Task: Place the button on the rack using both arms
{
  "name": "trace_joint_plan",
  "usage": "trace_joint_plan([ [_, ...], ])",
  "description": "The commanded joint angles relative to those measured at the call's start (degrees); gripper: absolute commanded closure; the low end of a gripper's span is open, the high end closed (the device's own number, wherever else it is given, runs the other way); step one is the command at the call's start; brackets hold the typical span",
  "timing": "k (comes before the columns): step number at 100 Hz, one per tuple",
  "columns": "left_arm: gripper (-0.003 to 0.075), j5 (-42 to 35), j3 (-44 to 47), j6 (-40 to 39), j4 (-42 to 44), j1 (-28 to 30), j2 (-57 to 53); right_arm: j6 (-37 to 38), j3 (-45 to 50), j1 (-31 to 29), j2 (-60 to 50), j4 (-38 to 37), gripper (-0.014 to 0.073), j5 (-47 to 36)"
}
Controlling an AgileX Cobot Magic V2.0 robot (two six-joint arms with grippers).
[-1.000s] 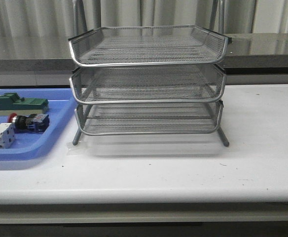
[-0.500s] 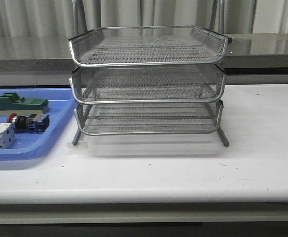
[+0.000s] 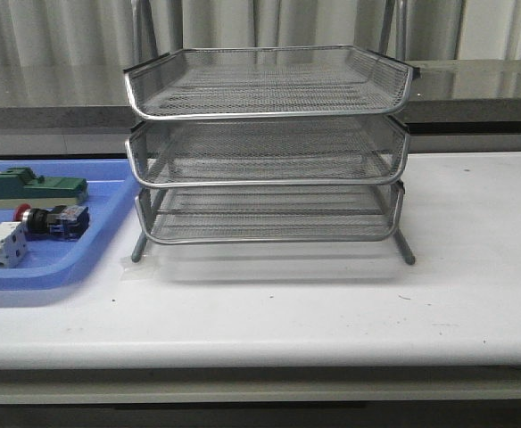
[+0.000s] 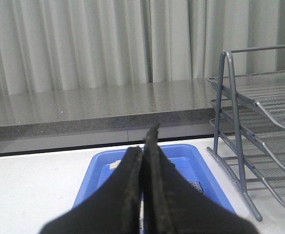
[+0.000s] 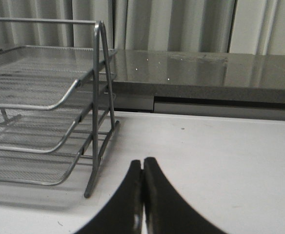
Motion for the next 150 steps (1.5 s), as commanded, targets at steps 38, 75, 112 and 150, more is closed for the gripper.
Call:
trace_joint_plan([
  [38,0.0741,-4.7,1.92,-0.52,-0.35,-0.05,0.1,0.0,-26.71,-0.28,19.84,6.84,0.0651,22.19],
  [75,0.0741,-4.7,1.92,-0.52,-0.35,-0.05,0.1,0.0,-34.99,-0.28,37.48,19.14,0.0651,29.05],
  [112,0.0741,-4.7,1.92,-0.52,-0.35,-0.05,0.1,0.0,-34.99,-0.23,48.05,33.45,0.0501,26.9],
  [150,0.0741,-4.7,1.92,-0.52,-0.35,-0.05,0.1,-0.31,-34.99,-0.18,55.78,37.76,0.0172,19.77],
])
